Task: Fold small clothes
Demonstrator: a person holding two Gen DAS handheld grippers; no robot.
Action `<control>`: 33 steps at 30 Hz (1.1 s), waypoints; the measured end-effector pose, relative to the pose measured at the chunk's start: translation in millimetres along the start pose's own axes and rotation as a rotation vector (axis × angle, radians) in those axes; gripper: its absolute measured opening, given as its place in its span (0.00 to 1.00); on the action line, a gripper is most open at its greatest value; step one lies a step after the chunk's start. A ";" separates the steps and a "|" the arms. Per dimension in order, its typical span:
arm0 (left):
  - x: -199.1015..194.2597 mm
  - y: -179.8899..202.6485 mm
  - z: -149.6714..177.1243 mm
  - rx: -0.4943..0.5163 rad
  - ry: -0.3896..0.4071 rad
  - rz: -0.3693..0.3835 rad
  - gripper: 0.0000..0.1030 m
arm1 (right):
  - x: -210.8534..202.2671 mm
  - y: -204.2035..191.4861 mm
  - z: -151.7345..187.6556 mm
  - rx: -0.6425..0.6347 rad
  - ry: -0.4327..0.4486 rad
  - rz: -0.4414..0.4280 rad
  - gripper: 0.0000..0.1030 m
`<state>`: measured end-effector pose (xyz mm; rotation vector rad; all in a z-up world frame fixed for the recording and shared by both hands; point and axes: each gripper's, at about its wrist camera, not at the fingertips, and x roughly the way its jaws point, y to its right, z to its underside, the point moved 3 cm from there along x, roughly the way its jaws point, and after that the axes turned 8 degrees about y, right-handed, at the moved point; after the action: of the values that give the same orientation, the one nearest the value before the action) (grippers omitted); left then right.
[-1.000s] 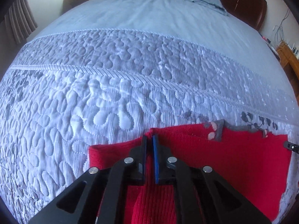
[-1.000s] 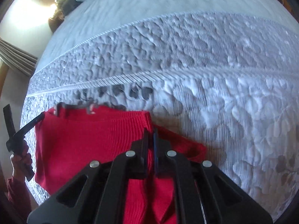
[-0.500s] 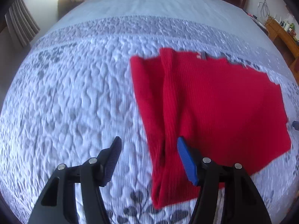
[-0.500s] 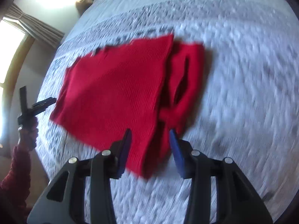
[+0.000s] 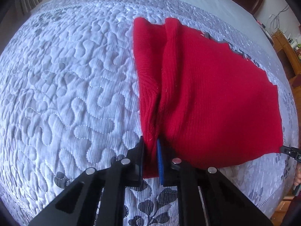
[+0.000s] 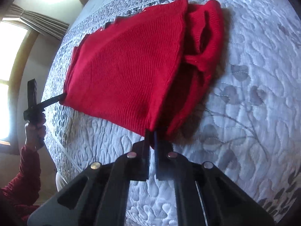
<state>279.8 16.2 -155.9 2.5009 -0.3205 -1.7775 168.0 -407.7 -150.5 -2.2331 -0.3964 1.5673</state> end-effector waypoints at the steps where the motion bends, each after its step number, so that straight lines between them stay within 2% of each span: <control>1: -0.6 -1.7 -0.5 -0.014 -0.006 0.010 0.12 | -3.3 2.6 2.1 -0.001 -0.004 0.025 0.03; 4: 0.9 -6.3 2.3 -0.024 -0.010 0.024 0.12 | -4.3 13.7 11.4 -0.009 -0.039 0.078 0.03; 8: -1.6 -4.7 4.8 -0.023 -0.001 0.022 0.18 | -1.7 17.2 15.6 -0.002 -0.029 0.039 0.03; 10: -6.8 -1.7 3.1 -0.032 -0.003 0.035 0.34 | -7.3 14.4 11.6 0.023 -0.006 0.000 0.11; 11: -11.7 -1.6 2.5 -0.037 0.005 0.040 0.50 | -11.8 13.9 8.8 0.041 0.008 -0.009 0.21; 12: -19.0 -3.1 2.1 -0.038 0.022 0.036 0.60 | -16.1 13.7 5.9 0.052 0.023 -0.015 0.38; 14: -30.1 -4.5 -0.6 -0.029 0.056 0.025 0.65 | -26.3 17.3 -2.1 0.093 0.069 -0.028 0.52; 15: -33.3 -6.2 -2.8 -0.024 0.069 0.017 0.70 | -28.5 19.4 -5.6 0.110 0.079 -0.037 0.52; 23: -3.9 -10.5 -29.0 -0.024 0.032 -0.062 0.71 | -2.0 38.7 -35.7 0.228 0.037 -0.024 0.59; 26: 9.2 -7.4 -30.0 -0.029 0.006 -0.069 0.71 | 11.4 42.4 -39.0 0.273 0.021 -0.054 0.58; 29: 18.2 -3.3 -29.5 0.006 0.002 -0.102 0.72 | 23.3 45.3 -38.8 0.294 0.015 -0.064 0.50; 30: 19.4 -2.6 -28.8 0.015 0.001 -0.107 0.72 | 26.1 46.2 -39.2 0.300 0.019 -0.060 0.42; 31: 21.0 -1.9 -28.7 0.024 -0.002 -0.112 0.72 | 28.6 48.4 -39.3 0.313 0.023 -0.056 0.37; 32: 22.9 -1.6 -28.7 0.028 -0.009 -0.114 0.72 | 29.2 51.7 -38.7 0.327 0.027 -0.057 0.21; 33: 24.7 -1.6 -28.7 0.029 -0.015 -0.113 0.73 | 31.4 54.5 -38.2 0.345 0.026 -0.075 0.10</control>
<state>314.8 10.7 -169.4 2.5743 -0.2112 -1.8455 215.1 -447.9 -190.2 -1.9498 -0.1830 1.4421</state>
